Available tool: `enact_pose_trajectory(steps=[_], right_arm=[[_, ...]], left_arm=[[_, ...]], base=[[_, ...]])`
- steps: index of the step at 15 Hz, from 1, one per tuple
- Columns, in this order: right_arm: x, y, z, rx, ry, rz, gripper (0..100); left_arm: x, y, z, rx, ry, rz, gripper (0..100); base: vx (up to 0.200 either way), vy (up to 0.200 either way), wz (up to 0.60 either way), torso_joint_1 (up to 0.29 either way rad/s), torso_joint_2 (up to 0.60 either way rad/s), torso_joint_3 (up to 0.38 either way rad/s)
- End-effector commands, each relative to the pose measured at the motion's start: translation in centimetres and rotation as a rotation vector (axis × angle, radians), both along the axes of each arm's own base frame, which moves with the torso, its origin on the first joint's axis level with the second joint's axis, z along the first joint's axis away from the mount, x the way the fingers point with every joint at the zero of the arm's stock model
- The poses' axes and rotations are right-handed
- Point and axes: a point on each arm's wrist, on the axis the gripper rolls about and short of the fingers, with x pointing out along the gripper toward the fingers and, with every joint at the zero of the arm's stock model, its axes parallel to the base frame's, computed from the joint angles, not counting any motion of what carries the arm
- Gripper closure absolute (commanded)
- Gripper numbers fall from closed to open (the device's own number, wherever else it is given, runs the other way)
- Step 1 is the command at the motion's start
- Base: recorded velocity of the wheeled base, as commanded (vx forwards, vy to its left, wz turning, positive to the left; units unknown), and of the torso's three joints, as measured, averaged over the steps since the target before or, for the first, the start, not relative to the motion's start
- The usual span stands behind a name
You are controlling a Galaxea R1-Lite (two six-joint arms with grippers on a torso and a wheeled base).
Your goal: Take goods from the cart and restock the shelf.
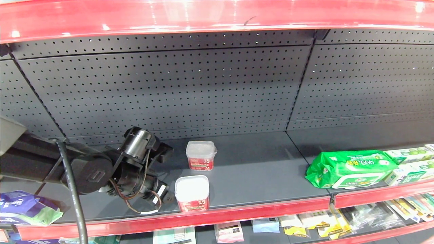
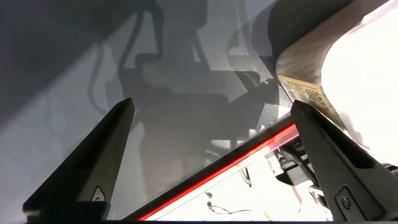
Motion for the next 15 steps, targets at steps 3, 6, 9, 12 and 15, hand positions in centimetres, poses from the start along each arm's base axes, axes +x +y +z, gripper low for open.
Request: enact_pose_trajectory(steps=[3,6,9,12,15], right_arm=[[0.00,0.00,0.02,0.000,-0.002,0.000,0],[0.01,0.00,0.00,0.000,0.002,0.000,0],[0.01,0.00,0.00,0.000,0.002,0.000,0],[0.00,0.00,0.00,0.000,0.000,0.000,0],[0.00,0.00,0.00,0.000,0.000,0.000,0]], left_arm=[[0.22,-0.12,-0.03,0.000,-0.002,-0.001,0],[0.15,-0.35,0.00,-0.001,-0.003,-0.008,0],[0.10,-0.48,-0.05,0.000,-0.002,-0.013,0],[0.29,-0.57,-0.07,-0.001,-0.003,-0.013,0],[0.39,-0.67,0.01,-0.003,-0.008,-0.014,0]], base=[[0.000,0.000,0.00,0.000,0.00,0.000],[0.000,0.000,0.00,0.000,0.00,0.000],[0.000,0.000,0.00,0.000,0.00,0.000],[0.000,0.000,0.00,0.000,0.00,0.000],[0.000,0.000,0.00,0.000,0.00,0.000]])
